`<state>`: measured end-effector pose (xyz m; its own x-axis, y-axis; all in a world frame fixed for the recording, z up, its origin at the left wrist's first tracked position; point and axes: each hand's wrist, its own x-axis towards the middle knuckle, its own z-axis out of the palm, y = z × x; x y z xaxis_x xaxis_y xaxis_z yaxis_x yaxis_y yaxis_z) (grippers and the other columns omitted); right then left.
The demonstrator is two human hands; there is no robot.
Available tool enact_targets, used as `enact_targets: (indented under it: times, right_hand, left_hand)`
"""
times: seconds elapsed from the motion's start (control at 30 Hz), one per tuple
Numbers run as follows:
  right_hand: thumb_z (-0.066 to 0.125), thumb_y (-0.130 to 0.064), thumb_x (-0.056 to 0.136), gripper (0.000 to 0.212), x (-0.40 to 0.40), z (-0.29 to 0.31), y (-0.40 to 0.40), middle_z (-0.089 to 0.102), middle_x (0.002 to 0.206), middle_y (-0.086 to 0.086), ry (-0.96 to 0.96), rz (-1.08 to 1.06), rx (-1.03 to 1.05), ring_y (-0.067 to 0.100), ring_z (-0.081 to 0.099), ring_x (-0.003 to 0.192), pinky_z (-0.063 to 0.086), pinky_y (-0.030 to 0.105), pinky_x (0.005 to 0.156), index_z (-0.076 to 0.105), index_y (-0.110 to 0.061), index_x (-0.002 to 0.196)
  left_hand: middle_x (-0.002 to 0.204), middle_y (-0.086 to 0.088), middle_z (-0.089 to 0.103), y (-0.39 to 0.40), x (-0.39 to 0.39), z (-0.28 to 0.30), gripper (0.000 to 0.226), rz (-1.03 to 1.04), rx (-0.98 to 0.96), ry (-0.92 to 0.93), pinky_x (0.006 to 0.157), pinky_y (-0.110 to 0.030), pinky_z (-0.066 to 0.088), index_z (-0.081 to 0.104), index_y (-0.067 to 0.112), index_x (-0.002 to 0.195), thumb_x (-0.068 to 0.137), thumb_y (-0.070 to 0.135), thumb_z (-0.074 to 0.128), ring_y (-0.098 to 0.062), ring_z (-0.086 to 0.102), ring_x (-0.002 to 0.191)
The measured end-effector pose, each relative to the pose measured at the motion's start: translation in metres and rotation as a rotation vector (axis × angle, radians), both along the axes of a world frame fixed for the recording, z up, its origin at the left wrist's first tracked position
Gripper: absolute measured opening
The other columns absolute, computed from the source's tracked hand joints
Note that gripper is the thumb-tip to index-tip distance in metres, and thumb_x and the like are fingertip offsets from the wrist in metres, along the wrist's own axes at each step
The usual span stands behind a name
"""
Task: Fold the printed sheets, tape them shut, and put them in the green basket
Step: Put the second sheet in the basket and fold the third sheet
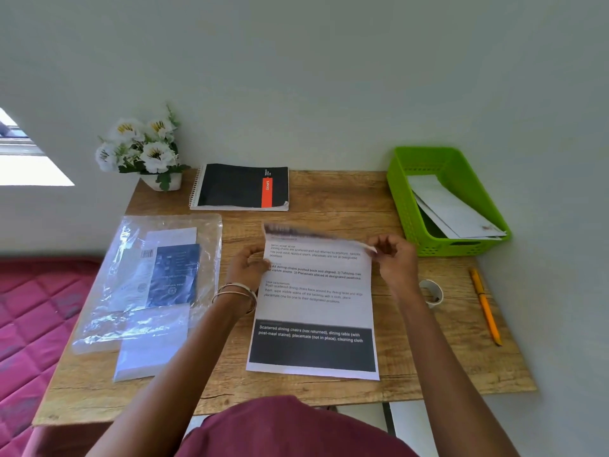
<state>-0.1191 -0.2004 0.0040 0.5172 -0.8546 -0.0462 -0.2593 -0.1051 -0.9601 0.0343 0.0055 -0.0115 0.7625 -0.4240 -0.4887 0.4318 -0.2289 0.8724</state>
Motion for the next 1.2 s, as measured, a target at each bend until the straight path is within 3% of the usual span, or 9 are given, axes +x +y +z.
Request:
enact_targets:
  times: [0.07,0.2,0.33,0.4,0.57,0.67,0.77,1.03,1.2]
  right_hand:
    - [0.058,0.016,0.079,0.039,-0.004,-0.001,-0.002,0.067,0.082,-0.008,0.043,0.006,-0.081,0.006,0.062,0.081,0.050,0.013,0.070,0.064,-0.021,0.071]
    - [0.059,0.013,0.081,0.029,-0.011,-0.003,-0.003,0.067,0.088,-0.012,0.097,0.084,-0.201,-0.007,0.061,0.084,0.052,0.022,0.077,0.067,-0.014,0.077]
    - [0.057,0.015,0.080,0.027,-0.013,-0.014,-0.002,0.067,0.094,-0.004,0.183,0.171,-0.356,0.012,0.063,0.090,0.051,0.029,0.080,0.070,-0.008,0.079]
    - [0.054,0.018,0.077,0.030,-0.011,-0.020,-0.001,0.070,0.100,0.004,0.245,0.233,-0.474,0.024,0.062,0.099,0.047,0.032,0.086,0.071,-0.007,0.079]
    - [0.050,0.014,0.077,0.034,0.003,-0.014,0.015,0.068,0.115,0.009,0.380,0.300,-0.652,0.030,0.056,0.112,0.039,0.037,0.097,0.073,-0.006,0.092]
    - [0.052,-0.011,0.091,0.028,0.016,-0.018,0.039,0.057,0.134,0.004,0.456,0.535,-0.669,0.023,0.045,0.128,0.030,0.042,0.109,0.065,-0.011,0.117]
    - [0.048,-0.029,0.097,0.045,0.023,-0.026,0.059,0.034,0.152,-0.001,0.573,0.699,-0.656,0.016,0.021,0.143,0.015,0.035,0.113,0.044,-0.016,0.140]
    - [0.044,-0.051,0.094,0.072,-0.013,-0.029,0.037,0.018,0.158,0.005,0.811,0.580,-0.657,0.020,0.011,0.146,0.011,0.036,0.119,0.023,-0.010,0.149]
    - [0.047,-0.050,0.093,0.075,-0.011,-0.022,0.023,0.015,0.159,0.008,0.888,0.614,-0.656,0.024,0.010,0.146,0.007,0.040,0.118,0.019,-0.008,0.149]
  left_hand:
    - [0.093,-0.011,0.070,-0.001,0.000,0.001,0.021,0.031,0.006,-0.023,0.065,-0.042,0.057,0.057,0.024,0.106,0.091,0.010,0.055,-0.029,0.069,0.078]
    - [0.092,-0.008,0.070,-0.004,-0.002,0.001,0.018,0.141,-0.037,-0.088,0.063,-0.034,0.051,0.059,0.017,0.105,0.098,0.020,0.043,-0.026,0.067,0.080]
    - [0.109,-0.008,0.065,0.000,0.004,0.004,0.020,-0.137,0.323,-0.816,0.086,-0.036,0.046,0.063,0.015,0.108,0.096,0.020,0.048,-0.026,0.057,0.102]
    - [0.129,-0.005,0.057,0.000,0.007,0.000,0.031,-0.374,0.426,-0.983,0.100,-0.039,0.039,0.058,0.017,0.123,0.093,0.020,0.054,-0.025,0.050,0.120]
    - [0.148,0.005,0.036,0.001,0.000,-0.015,0.045,-0.670,0.643,-1.034,0.110,-0.045,0.026,0.047,0.029,0.135,0.091,0.030,0.054,-0.023,0.027,0.138]
    - [0.149,0.005,0.035,0.002,0.002,-0.015,0.044,-0.672,0.649,-1.052,0.110,-0.045,0.024,0.048,0.029,0.135,0.091,0.031,0.054,-0.024,0.024,0.138]
    - [0.150,0.007,0.033,0.002,0.002,-0.015,0.045,-0.693,0.688,-1.072,0.110,-0.044,0.024,0.045,0.031,0.136,0.092,0.034,0.052,-0.022,0.023,0.138]
    - [0.151,0.008,0.031,0.004,0.001,-0.018,0.045,-0.693,0.694,-1.097,0.111,-0.046,0.023,0.043,0.034,0.137,0.093,0.039,0.049,-0.021,0.022,0.140]
    - [0.155,0.008,0.021,0.004,0.006,-0.011,0.060,-0.801,0.681,-1.020,0.114,-0.046,0.017,0.032,0.027,0.144,0.090,0.045,0.052,-0.022,0.014,0.142]
